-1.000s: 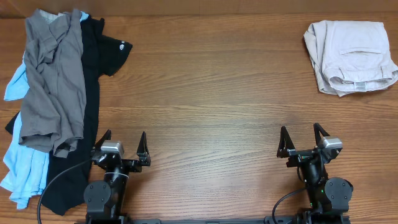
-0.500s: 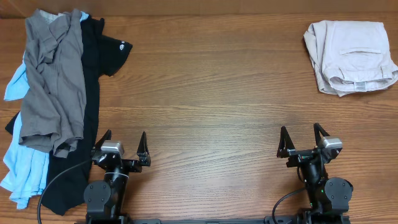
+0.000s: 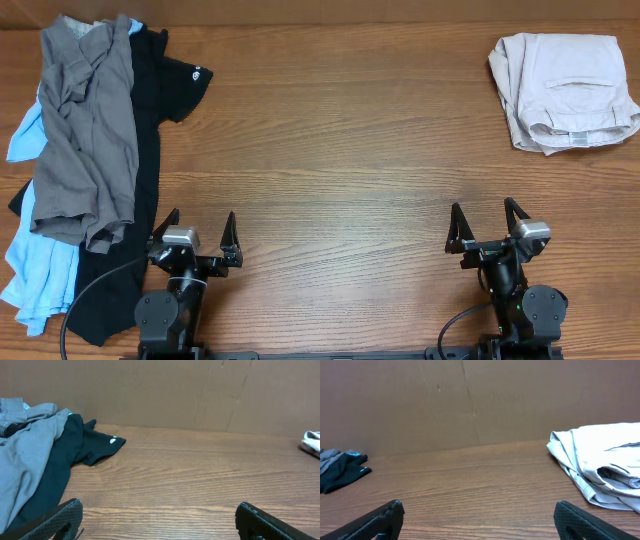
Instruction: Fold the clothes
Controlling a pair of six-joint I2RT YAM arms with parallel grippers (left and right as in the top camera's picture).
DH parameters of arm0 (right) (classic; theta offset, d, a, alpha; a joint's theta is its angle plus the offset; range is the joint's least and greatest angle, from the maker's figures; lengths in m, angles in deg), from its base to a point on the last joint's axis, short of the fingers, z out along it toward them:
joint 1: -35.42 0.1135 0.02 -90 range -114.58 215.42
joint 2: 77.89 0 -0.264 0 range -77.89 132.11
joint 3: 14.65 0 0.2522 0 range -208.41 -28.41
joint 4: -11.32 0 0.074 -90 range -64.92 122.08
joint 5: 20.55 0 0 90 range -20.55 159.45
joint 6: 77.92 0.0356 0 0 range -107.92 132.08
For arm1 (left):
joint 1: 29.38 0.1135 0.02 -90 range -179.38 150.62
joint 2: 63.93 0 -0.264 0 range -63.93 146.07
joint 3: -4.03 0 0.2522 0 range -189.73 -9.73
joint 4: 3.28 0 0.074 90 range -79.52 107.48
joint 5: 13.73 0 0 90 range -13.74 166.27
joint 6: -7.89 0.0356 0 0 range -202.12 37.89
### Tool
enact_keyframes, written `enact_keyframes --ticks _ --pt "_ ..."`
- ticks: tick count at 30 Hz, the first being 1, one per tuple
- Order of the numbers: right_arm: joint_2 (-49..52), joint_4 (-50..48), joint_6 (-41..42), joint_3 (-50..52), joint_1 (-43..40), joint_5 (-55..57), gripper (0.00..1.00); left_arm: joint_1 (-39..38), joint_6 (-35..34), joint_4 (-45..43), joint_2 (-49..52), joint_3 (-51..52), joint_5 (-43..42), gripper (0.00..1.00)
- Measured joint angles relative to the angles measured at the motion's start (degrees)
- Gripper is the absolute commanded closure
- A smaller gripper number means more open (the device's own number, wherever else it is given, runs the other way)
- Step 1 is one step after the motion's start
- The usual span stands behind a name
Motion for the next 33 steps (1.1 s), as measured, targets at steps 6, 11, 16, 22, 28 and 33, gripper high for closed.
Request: enact_keyframes --ticks 6,11,16,22,28,33 --pt "0.00 0.00 0.02 0.00 0.00 0.00 0.00 0.00 0.00 0.00 0.00 0.00 0.00 0.00" --pt "0.00 -0.02 -0.02 0.00 0.00 0.00 0.00 0.00 0.00 0.00 0.00 0.00 -0.02 0.00" --pt "0.00 -0.04 0.00 0.00 0.00 0.02 0.00 0.00 0.00 0.00 0.00 0.00 -0.02 0.00" --pt "0.00 -0.02 -0.02 0.00 0.00 0.00 0.00 0.00 0.00 0.00 0.00 0.00 -0.02 0.00" --pt "0.00 -0.22 -0.02 0.00 0.00 1.18 0.00 0.00 0.00 0.00 0.00 0.00 0.00 0.00" --pt "0.00 0.07 -0.02 0.00 0.00 2.05 0.00 0.00 0.00 0.00 0.00 0.00 0.00 0.00"
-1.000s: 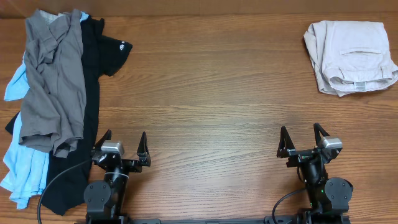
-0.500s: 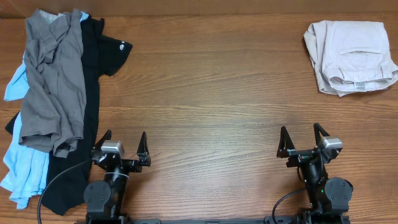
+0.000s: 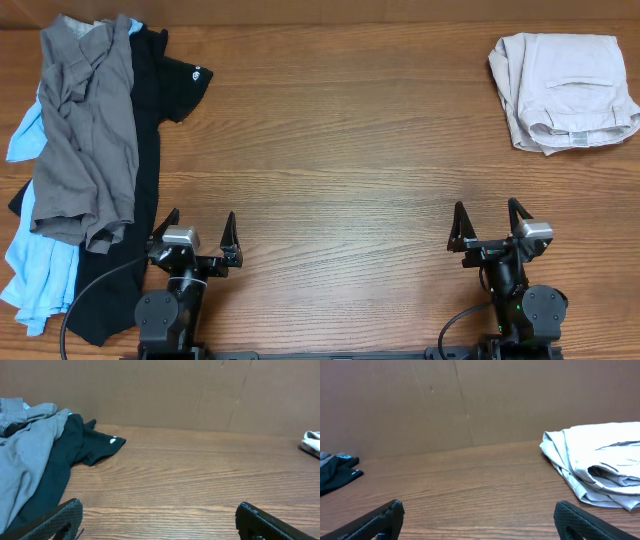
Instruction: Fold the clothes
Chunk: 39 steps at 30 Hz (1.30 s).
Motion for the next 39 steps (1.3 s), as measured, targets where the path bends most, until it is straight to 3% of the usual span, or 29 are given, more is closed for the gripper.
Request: enact_keyframes --ticks 12,19,29,39 --pt "0.00 -3.80 0.02 0.00 0.00 -3.04 0.00 0.00 -0.02 -0.92 0.11 0.02 -0.74 0.00" --pt "0.42 2.47 0.07 -6.16 0.00 -4.33 0.00 0.00 0.00 1.64 0.26 -1.31 -7.98 0.00" --pt "16.70 8.74 0.07 -25.24 0.00 -4.90 0.00 0.00 6.54 20.85 6.93 -24.17 -7.63 0.00" --pt "44.44 32.02 0.22 -55.80 -0.02 -9.64 0.00 0.00 8.92 36.06 37.18 -49.96 -9.68 0.00"
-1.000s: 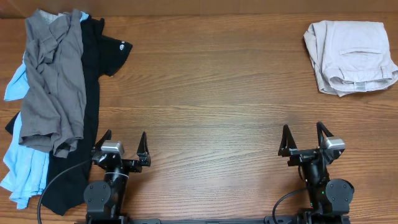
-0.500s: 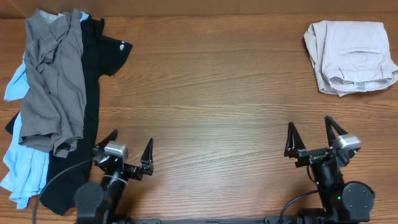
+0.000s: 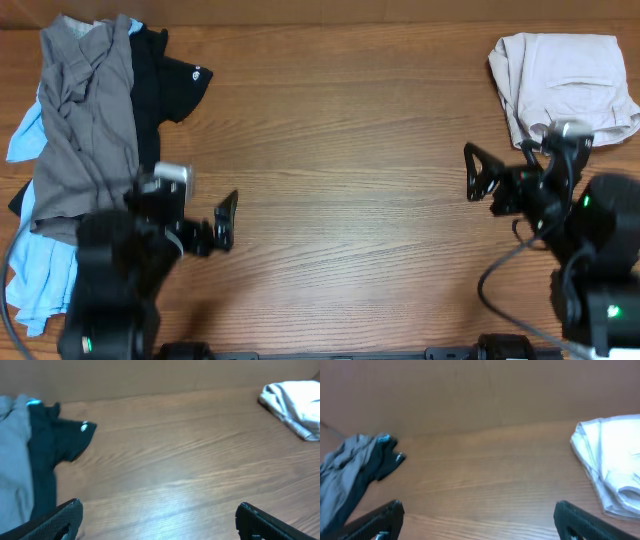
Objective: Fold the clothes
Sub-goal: 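Reach the left gripper to the grey shorts on the clothes pile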
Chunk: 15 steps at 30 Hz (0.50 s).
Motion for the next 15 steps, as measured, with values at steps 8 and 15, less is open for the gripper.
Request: enact_keyframes --ticks 8,15 --pt "18.69 21.57 -0.02 -20.48 0.00 -4.02 0.00 0.00 1.42 27.04 32.79 -30.38 -4.59 0.00" --pt "28.65 20.65 0.00 -22.14 -0.02 -10.56 0.00 0.02 1.49 29.49 51.89 -43.23 -8.22 0.00"
